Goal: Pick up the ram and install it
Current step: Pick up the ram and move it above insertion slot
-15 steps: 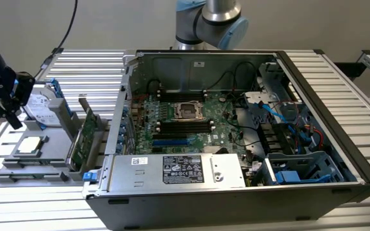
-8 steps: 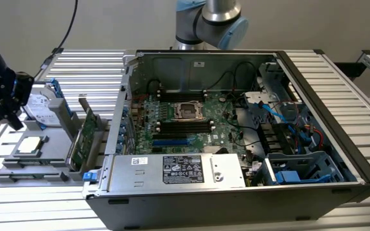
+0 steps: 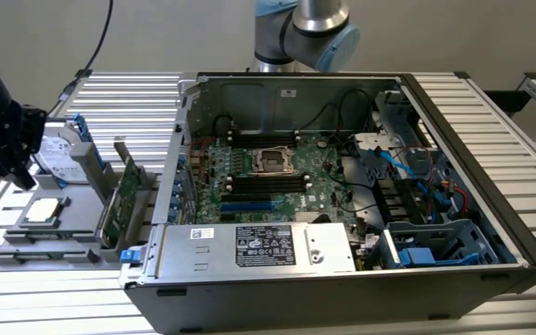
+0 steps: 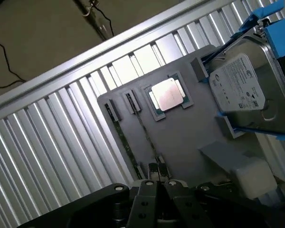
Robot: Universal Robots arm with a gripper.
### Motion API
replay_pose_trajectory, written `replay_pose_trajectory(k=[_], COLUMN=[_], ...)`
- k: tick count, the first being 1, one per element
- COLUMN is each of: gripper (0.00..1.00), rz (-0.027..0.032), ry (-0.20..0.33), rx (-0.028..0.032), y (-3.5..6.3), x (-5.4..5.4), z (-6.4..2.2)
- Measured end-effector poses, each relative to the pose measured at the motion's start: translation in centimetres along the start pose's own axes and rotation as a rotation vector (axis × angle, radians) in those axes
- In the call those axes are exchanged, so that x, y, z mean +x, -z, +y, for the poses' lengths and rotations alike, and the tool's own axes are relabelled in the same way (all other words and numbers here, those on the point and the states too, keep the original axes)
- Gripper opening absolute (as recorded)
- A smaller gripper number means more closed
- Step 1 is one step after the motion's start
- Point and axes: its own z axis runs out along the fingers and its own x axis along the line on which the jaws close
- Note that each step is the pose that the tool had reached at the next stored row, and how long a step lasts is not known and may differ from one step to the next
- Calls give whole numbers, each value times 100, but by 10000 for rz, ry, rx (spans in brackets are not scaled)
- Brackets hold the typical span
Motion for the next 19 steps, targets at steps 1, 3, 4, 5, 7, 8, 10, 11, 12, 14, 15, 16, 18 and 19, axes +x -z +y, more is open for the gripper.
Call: replay_pose_trajectory(k=[1,3,4,5,7,8,10,11,12,14,15,16,18,19], gripper=[11,11,11,11,11,11,11,11,11,11,11,11,11,11], rz=[-1,1,6,13,28,35,49,55,61,78,87,96,101,102], ry=[180,557,737,915,1276,1455,1820,2000,2196,2555,2734,2913,3041,3042], rx=[1,5,9,13,24,28,38,42,47,56,62,67,71,71], y=[-4,-12,-15,-18,-24,-26,-32,-34,-38,-43,-45,-47,-49,-49], x=[0,0,-1,-1,-1,-1,-1,-1,-1,-2,-2,-1,3,3], z=[0,-1,-1,-1,-1,-2,-2,-2,-2,-2,-2,-2,7,7])
